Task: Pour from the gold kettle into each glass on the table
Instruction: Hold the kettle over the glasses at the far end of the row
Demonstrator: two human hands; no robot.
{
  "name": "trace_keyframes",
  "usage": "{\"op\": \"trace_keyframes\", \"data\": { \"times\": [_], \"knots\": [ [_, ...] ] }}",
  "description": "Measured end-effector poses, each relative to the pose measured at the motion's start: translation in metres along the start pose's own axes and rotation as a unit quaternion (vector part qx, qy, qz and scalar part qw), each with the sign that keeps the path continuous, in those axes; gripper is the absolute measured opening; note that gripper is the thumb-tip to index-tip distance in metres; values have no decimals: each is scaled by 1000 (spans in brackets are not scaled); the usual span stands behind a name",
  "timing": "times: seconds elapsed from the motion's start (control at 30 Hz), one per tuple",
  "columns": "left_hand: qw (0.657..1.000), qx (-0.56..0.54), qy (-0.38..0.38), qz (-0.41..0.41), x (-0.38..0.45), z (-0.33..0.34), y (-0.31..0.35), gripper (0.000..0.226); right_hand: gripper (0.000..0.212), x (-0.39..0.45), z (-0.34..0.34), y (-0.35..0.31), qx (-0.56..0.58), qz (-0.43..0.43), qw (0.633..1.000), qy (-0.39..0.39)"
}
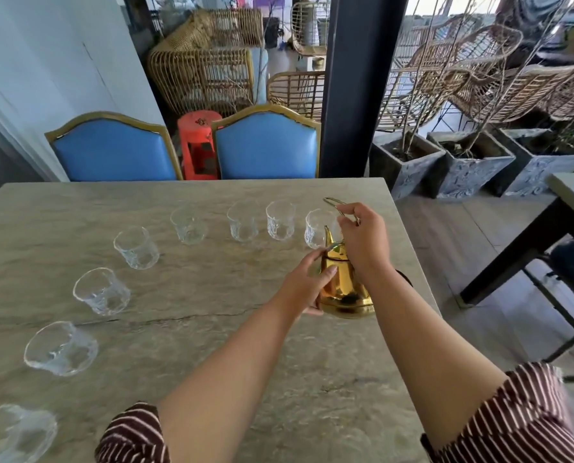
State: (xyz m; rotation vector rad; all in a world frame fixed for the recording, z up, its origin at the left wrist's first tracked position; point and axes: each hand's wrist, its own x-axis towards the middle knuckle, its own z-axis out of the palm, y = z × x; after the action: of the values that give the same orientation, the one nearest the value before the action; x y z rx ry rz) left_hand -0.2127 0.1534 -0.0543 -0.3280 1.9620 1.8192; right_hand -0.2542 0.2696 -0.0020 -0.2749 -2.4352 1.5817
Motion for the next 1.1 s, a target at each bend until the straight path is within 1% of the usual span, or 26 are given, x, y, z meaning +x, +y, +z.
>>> {"op": "trace_keyframes", "data": {
  "times": [0.13,0.4,0.83,1.1],
  "knots": [
    [1000,-6,-5,6,1,2,-1,56,26,1,-5,-1,-11,-11,1000,2],
    [1000,-17,-13,15,0,4,1,56,27,5,-8,-2,-18,-6,1000,-3],
    [999,-45,-8,1,-5,1,2,52,26,-1,-4,-10,-33,15,999,-6],
    [998,-58,-13,5,-7,-2,1,53,25,-2,-2,-13,-33,11,999,-11]
  ]
}}
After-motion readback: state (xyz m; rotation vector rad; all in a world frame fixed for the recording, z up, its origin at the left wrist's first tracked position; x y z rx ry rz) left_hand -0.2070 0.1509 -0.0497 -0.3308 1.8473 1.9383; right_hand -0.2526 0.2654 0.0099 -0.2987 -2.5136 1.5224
